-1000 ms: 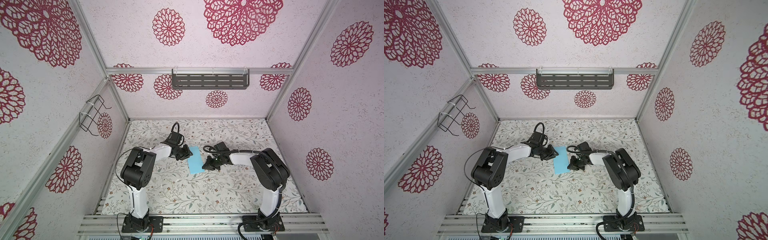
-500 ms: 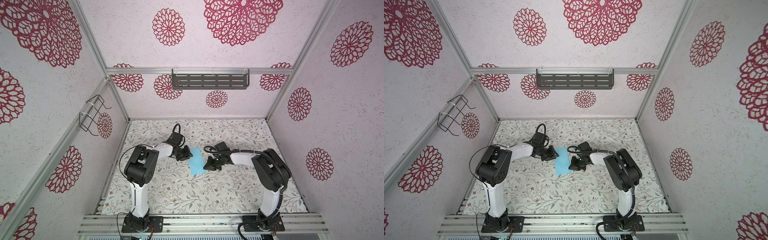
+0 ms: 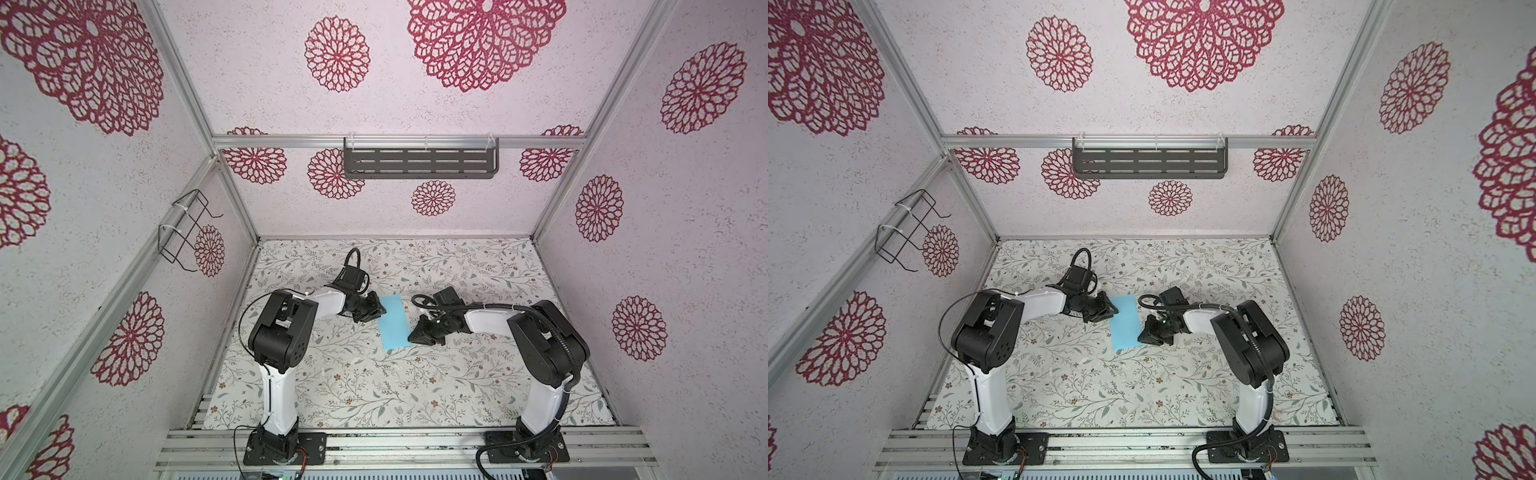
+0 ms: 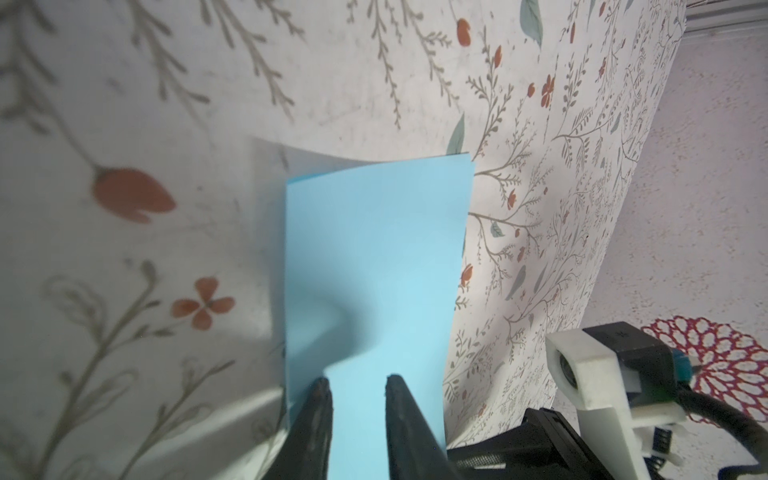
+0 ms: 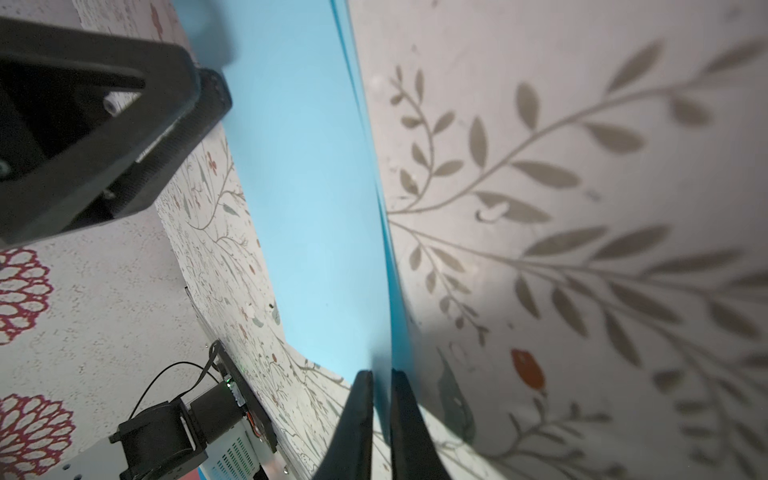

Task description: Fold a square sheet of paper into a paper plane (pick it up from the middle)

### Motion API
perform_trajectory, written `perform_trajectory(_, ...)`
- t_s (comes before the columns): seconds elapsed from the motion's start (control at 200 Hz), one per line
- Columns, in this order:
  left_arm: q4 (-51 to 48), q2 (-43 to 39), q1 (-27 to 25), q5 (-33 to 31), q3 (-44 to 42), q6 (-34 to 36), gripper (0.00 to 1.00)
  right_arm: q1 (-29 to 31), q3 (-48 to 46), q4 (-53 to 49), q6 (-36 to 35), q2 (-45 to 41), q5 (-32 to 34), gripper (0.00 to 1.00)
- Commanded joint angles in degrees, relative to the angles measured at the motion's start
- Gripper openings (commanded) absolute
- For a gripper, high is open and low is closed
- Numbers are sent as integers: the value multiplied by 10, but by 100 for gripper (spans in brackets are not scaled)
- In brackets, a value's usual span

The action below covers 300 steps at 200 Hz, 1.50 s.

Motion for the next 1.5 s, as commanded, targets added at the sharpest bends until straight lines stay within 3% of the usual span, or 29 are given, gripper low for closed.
perform_trajectory(0.0,-12,20,-2,-14,-14,-4,27,-3,4,10,10,-33,-2,8)
perform_trajectory(0.585,-8,30,-4,-13,-12,-12,26,24,65,129,26,36,-46,5)
perform_trajectory(0.906,-16,31,-5,-23,-9,-15,19,30,77,182,49,77,-48,5)
perform_trajectory(1.496,-41,34,-4,-38,-4,-17,15,33,104,190,41,120,-26,5)
